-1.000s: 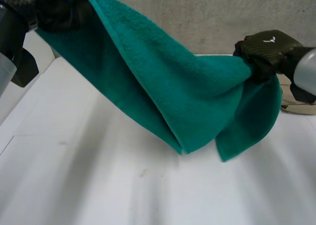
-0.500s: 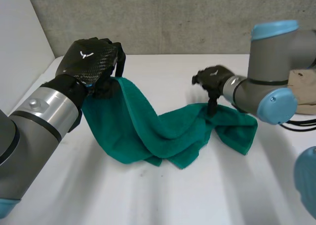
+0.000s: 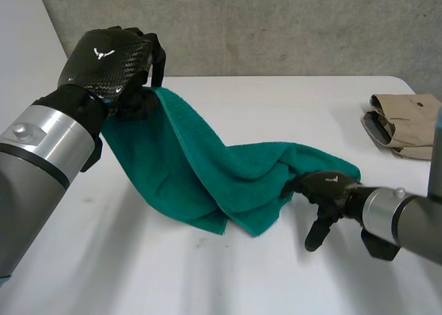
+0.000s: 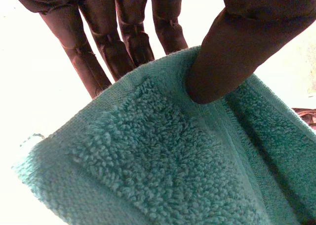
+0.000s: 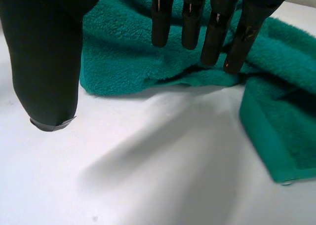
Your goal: Fold the laundry.
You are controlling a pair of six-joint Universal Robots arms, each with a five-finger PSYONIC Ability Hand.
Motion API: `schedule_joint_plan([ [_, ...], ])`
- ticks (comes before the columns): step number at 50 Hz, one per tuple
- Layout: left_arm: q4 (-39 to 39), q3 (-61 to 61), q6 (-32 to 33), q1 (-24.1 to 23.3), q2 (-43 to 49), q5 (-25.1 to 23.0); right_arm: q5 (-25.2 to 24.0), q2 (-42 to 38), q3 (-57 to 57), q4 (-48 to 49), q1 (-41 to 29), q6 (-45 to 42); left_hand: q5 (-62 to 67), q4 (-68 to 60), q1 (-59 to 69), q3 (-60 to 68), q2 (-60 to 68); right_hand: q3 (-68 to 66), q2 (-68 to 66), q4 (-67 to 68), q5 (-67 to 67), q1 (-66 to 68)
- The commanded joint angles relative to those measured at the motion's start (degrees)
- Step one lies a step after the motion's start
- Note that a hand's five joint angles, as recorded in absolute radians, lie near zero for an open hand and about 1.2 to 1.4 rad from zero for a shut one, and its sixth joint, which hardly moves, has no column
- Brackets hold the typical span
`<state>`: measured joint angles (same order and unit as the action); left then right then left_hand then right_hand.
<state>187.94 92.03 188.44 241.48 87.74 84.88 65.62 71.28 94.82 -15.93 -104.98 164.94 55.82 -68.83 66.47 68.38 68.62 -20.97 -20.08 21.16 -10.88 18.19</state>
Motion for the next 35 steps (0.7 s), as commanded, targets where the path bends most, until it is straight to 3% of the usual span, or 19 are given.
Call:
schedule_joint_plan([
  [1,0.1,0.1,0.0,0.0,0.7,0.0,0.3,-3.6,1.2,10.0,-1.7,6.7,14.2,-11.2,13.5,11.6,11.4,-0.1,-0.9,-0.1,-0.1,2.8],
  [7,0.1,0.3,0.0,0.0,0.7,-0.1,2.2,-10.4,-4.5,13.5,-6.7,10.3,14.2,-11.2,13.5,11.6,11.4,5.5,4.6,-5.7,5.4,-2.7],
  [17,0.1,0.3,0.0,0.2,0.8,-0.2,6.5,-18.1,-13.6,12.9,-13.0,11.0,14.2,-11.2,13.5,11.6,11.4,3.8,2.9,-4.0,3.7,-1.0],
  [35,0.2,0.4,-0.1,0.7,0.8,-0.2,8.7,-25.2,-23.2,12.9,-17.4,12.1,14.2,-11.2,13.5,11.6,11.4,-13.0,-13.9,12.8,-13.1,15.8],
])
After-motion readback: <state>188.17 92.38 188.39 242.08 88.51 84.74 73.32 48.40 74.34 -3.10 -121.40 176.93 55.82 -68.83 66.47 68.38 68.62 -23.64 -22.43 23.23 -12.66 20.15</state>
